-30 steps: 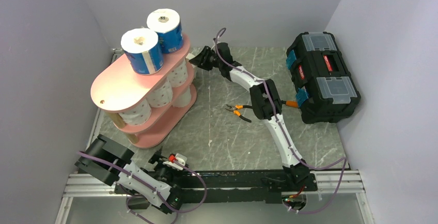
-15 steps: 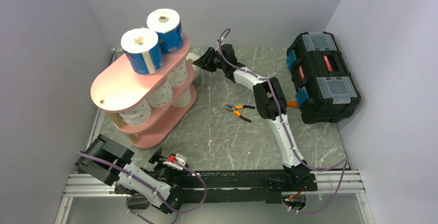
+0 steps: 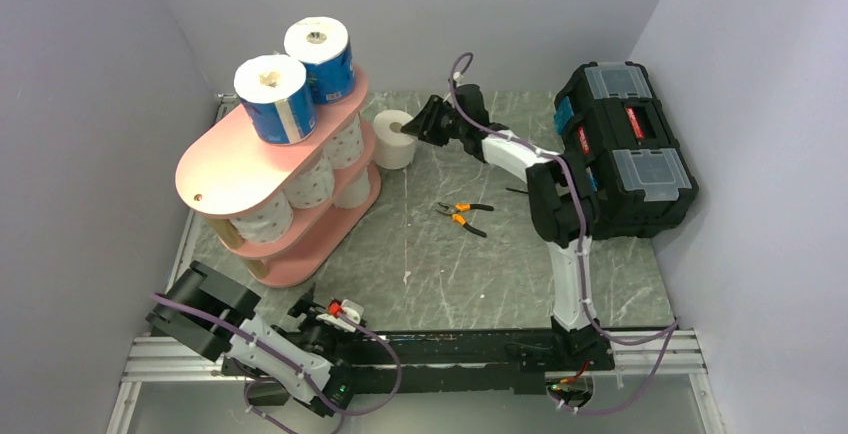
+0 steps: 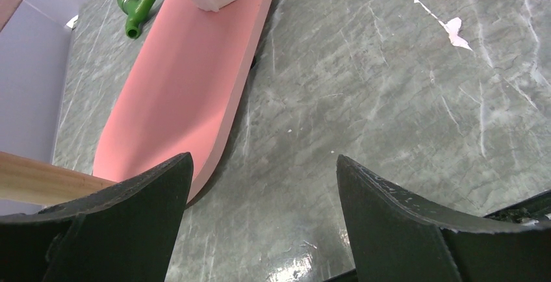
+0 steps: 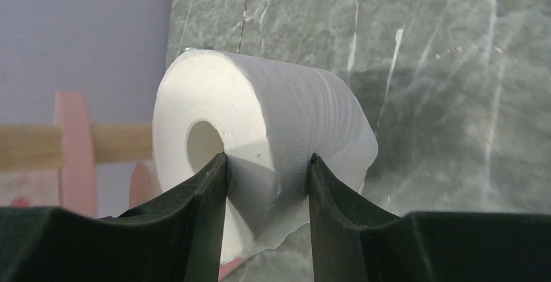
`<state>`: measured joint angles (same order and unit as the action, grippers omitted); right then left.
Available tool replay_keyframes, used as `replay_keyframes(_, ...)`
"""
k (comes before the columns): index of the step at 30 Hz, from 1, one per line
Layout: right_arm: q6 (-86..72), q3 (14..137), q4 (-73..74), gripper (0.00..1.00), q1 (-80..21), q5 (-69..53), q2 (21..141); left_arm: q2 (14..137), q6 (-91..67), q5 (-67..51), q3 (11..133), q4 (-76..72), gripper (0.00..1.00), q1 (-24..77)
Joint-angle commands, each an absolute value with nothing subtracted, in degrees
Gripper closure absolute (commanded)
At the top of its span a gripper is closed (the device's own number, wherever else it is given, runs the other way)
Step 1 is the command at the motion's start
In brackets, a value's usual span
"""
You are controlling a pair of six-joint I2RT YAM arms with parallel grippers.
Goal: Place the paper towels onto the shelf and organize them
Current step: Pick up the paper towel from the center of the board, then place the paper towel at the center of the board.
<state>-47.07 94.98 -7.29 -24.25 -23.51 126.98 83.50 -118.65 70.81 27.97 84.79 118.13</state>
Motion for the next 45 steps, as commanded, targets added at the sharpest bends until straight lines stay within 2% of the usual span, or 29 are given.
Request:
replay_keyframes(1,-42.09,89.41,-6.07,1.0,-23.41,-20.13,112.08,83.88,-149.48,72.17,29.52,87.2,0.13,119.08)
replay_keyframes(10,-38.41,65.82,-1.66,1.0,-23.85,-14.18,87.45,81.79,-149.39,75.45,30.84,90.28,0.12,119.28)
replay_keyframes(16,-36.57,54.04,-0.24,1.0,-28.83,-12.93,76.94,78.79,-142.24,77.39,33.36,90.35,0.12,119.13)
replay_keyframes(24,-34.72,49.15,2.77,1.0,-37.99,-9.9,76.48,79.54,-138.48,77.82,35.68,90.28,0.11,118.99)
replay_keyframes(35,-31.42,51.36,9.2,1.0,-39.66,-9.27,80.21,76.99,-131.49,80.28,38.19,90.34,0.09,117.33)
replay_keyframes(38,-31.29,51.03,9.14,0.86,-39.69,-9.96,80.46,75.68,-126.4,81.0,40.94,90.41,0.05,115.46)
replay_keyframes(42,-31.12,51.23,9.75,0.53,-39.64,-10.26,79.7,71.81,-122.2,80.37,43.47,90.36,0.01,113.76)
replay_keyframes(45,-31.16,51.17,10.25,0.35,-39.64,-9.19,77.93,69.56,-115.54,79.88,46.27,90.03,0.01,112.32)
